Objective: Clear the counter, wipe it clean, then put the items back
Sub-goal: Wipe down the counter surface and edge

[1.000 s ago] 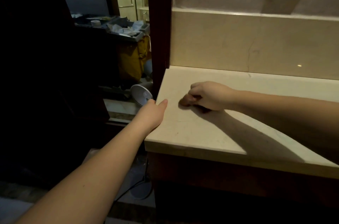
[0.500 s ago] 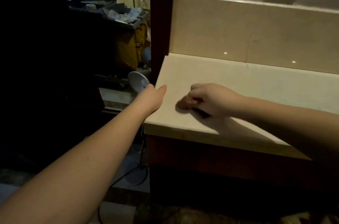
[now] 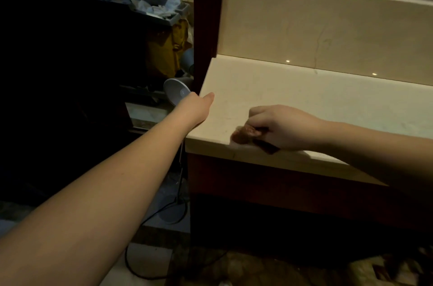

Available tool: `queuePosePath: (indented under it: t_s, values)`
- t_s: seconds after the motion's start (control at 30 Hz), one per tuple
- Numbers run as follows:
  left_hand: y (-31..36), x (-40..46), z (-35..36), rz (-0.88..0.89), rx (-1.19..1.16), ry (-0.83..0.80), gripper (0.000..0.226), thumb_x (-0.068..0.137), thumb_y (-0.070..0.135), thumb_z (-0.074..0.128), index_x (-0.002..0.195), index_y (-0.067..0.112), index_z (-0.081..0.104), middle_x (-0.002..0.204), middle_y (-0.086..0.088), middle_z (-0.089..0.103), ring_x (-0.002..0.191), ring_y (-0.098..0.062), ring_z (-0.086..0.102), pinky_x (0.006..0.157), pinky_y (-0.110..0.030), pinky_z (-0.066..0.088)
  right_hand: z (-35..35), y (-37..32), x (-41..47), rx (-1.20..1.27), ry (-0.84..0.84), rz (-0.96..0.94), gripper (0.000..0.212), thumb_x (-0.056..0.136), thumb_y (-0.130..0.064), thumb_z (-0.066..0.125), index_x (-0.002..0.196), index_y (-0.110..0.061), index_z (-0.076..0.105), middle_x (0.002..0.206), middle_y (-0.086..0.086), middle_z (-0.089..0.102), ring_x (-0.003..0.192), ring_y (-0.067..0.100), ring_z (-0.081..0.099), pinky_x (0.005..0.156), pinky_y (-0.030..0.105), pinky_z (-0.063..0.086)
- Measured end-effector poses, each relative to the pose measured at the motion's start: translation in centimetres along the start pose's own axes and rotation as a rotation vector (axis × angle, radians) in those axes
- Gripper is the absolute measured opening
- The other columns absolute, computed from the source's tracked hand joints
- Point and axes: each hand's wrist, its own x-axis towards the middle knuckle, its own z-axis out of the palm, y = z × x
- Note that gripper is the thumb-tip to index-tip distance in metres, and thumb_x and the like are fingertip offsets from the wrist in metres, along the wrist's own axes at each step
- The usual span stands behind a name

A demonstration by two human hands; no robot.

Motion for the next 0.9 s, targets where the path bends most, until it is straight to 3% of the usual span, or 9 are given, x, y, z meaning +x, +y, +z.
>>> queuePosePath:
  t_s: [0.17,0.33,0.47,0.7,0.9]
  values:
    - [0.8,-0.7,0.0,-0.041,0.040,0.012,0.056,0.104,0.041,0.029,0.145,0.004,0.034,0.144,-0.021,0.041,0.126,-0.038,0.045,0.088,-0.036,0.037,0.6,-1.7,5.0,-0.009,0.107,0.045,0.015,0.089,-0.018,0.060,0.099,-0.011,0.068,0.091,-0.002,0.051,0.082,0.019,0.050,0.069,0.029,0.035]
    - [0.0,0.0,-0.1,0.011,0.022,-0.012,0.056,0.101,0.044,0.035,0.132,-0.001,0.047,0.131,-0.021,0.054,0.119,-0.037,0.051,0.079,-0.030,0.034,0.6,-0.7,0.2,0.002,0.040,0.015,0.009,0.085,-0.013,0.061,0.091,-0.011,0.068,0.090,0.001,0.056,0.079,0.017,0.053,0.068,0.030,0.039]
    - [0.0,0.0,-0.1,0.020,0.028,-0.015,0.056,0.101,0.044,0.035,0.132,-0.002,0.046,0.132,-0.021,0.053,0.120,-0.037,0.051,0.080,-0.031,0.034,0.2,-0.1,-2.6,-0.026,0.017,0.049,0.011,0.083,-0.007,0.062,0.089,-0.014,0.067,0.090,-0.007,0.052,0.076,0.011,0.046,0.057,0.020,0.028]
    - [0.0,0.1,-0.1,0.027,0.034,-0.010,0.057,0.101,0.046,0.036,0.131,-0.001,0.049,0.130,-0.021,0.055,0.118,-0.038,0.052,0.079,-0.032,0.035,0.7,-3.7,2.7,-0.055,0.071,0.003,0.015,0.089,-0.014,0.057,0.099,-0.010,0.067,0.099,0.004,0.056,0.083,0.019,0.050,0.067,0.026,0.031]
    - [0.0,0.2,0.0,0.031,0.025,-0.006,0.056,0.101,0.044,0.037,0.131,-0.002,0.048,0.130,-0.021,0.054,0.119,-0.038,0.052,0.079,-0.033,0.034,0.2,-1.3,-4.1,-0.032,0.002,0.049,0.020,0.078,-0.017,0.050,0.090,-0.016,0.067,0.092,0.001,0.058,0.080,0.025,0.058,0.062,0.028,0.038]
